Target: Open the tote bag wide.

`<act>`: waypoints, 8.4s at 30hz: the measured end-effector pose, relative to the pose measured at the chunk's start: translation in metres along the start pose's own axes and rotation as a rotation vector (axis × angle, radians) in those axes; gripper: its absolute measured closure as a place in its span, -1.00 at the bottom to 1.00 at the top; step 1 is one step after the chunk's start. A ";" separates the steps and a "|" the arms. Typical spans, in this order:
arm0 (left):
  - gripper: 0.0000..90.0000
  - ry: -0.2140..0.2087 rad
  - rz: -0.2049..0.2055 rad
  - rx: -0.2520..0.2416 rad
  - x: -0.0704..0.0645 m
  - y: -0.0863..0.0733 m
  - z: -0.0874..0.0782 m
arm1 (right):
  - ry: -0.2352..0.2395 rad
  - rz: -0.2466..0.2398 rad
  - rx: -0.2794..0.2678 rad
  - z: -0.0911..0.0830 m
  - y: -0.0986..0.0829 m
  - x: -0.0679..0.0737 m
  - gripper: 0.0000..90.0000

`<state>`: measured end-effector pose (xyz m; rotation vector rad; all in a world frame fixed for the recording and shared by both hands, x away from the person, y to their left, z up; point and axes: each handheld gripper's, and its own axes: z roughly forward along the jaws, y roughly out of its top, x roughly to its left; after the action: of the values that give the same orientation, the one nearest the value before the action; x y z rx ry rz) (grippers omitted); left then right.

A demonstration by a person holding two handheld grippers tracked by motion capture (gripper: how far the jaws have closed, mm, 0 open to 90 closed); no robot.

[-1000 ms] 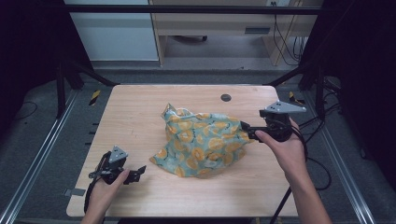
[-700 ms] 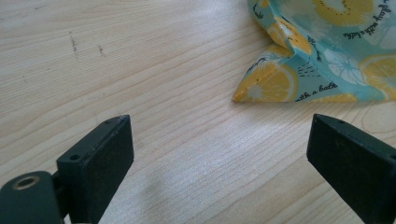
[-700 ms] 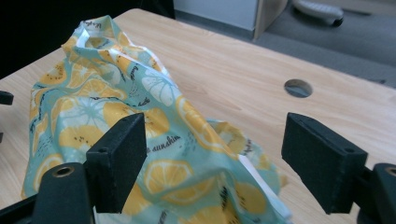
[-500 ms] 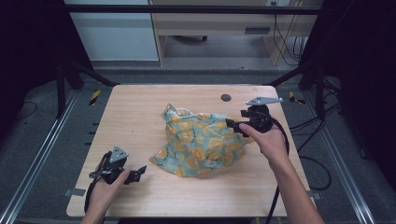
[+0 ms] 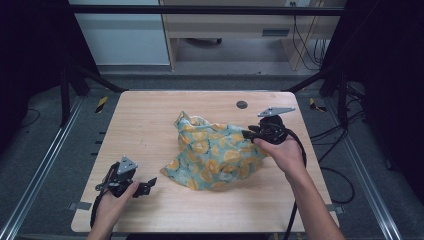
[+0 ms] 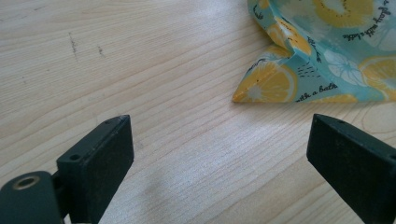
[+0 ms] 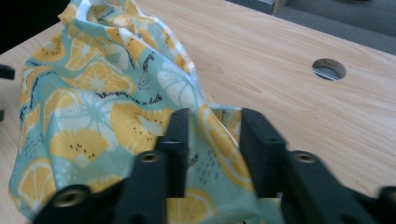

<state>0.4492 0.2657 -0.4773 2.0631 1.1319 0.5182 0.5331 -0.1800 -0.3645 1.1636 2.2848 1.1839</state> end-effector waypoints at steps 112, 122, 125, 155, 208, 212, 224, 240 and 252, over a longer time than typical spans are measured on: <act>0.98 -0.310 0.287 -0.064 -0.089 0.066 -0.030 | 0.294 -0.160 -0.026 -0.019 -0.128 0.111 1.00; 0.99 -0.321 0.290 0.067 -0.089 0.014 -0.021 | 0.267 -0.168 0.026 -0.020 -0.138 0.110 1.00; 0.99 -0.321 0.292 0.102 -0.088 0.005 -0.019 | 0.259 -0.170 0.038 -0.021 -0.141 0.109 1.00; 0.09 -0.244 0.292 -0.122 -0.097 0.066 -0.049 | 0.213 -0.158 -0.040 -0.052 -0.132 0.112 0.47; 1.00 -0.164 0.254 -0.005 -0.077 0.119 0.055 | -0.112 -0.072 0.125 -0.021 -0.132 0.070 0.82; 1.00 -0.165 0.240 0.017 -0.072 0.115 0.061 | -0.096 -0.100 0.142 -0.022 -0.138 0.064 0.96; 1.00 -0.170 0.189 0.087 -0.056 0.105 0.085 | -0.095 -0.110 0.184 -0.016 -0.152 0.038 1.00; 1.00 -0.174 0.160 0.113 -0.052 0.093 0.105 | -0.115 -0.083 0.217 -0.009 -0.159 0.022 1.00; 1.00 -0.171 0.163 0.116 -0.054 0.090 0.107 | -0.120 -0.088 0.232 -0.007 -0.161 0.021 1.00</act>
<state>0.5384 0.1453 -0.4816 2.2655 0.9177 0.3520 0.4322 -0.2199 -0.4856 1.1639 2.4010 0.8114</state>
